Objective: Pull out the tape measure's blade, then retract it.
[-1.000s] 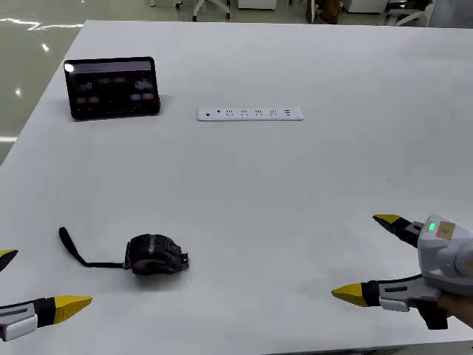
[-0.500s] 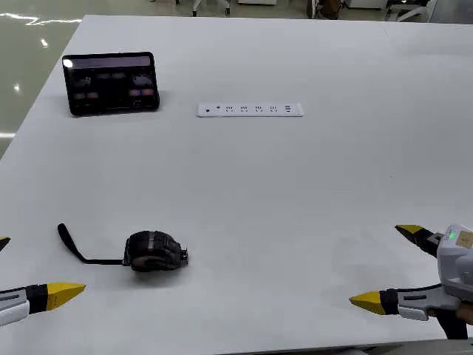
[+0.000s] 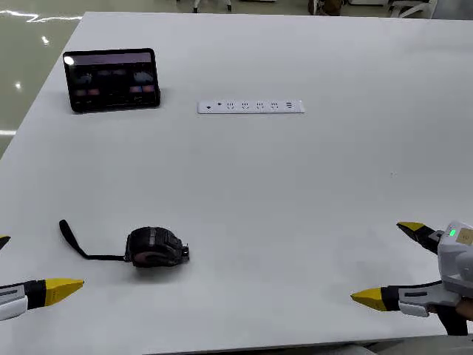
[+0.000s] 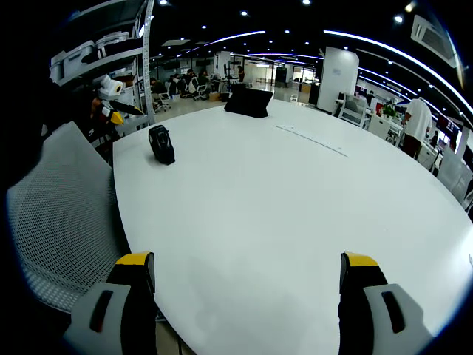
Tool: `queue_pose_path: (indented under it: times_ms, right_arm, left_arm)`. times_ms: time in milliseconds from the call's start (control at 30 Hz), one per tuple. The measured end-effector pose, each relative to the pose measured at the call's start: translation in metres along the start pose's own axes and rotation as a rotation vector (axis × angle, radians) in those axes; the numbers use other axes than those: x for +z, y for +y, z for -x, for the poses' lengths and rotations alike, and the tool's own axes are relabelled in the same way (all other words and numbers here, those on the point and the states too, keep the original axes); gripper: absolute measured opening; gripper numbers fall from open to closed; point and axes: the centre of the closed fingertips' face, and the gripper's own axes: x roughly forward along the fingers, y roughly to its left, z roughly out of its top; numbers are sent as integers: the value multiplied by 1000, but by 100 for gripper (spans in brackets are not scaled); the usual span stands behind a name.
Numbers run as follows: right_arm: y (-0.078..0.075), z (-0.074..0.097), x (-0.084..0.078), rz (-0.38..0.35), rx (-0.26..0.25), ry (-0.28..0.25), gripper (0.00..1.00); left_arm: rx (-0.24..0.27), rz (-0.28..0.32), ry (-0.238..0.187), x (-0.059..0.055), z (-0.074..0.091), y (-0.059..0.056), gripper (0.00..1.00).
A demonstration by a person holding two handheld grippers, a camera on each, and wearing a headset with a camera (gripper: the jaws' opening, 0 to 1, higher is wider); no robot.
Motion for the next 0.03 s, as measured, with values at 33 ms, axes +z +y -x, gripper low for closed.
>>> queue_pose_path:
  times_ms: [33]
  right_arm:
    - [0, 0, 0, 4, 0, 1, 100]
  left_arm:
    - [-4, 0, 0, 0, 1, 0, 100]
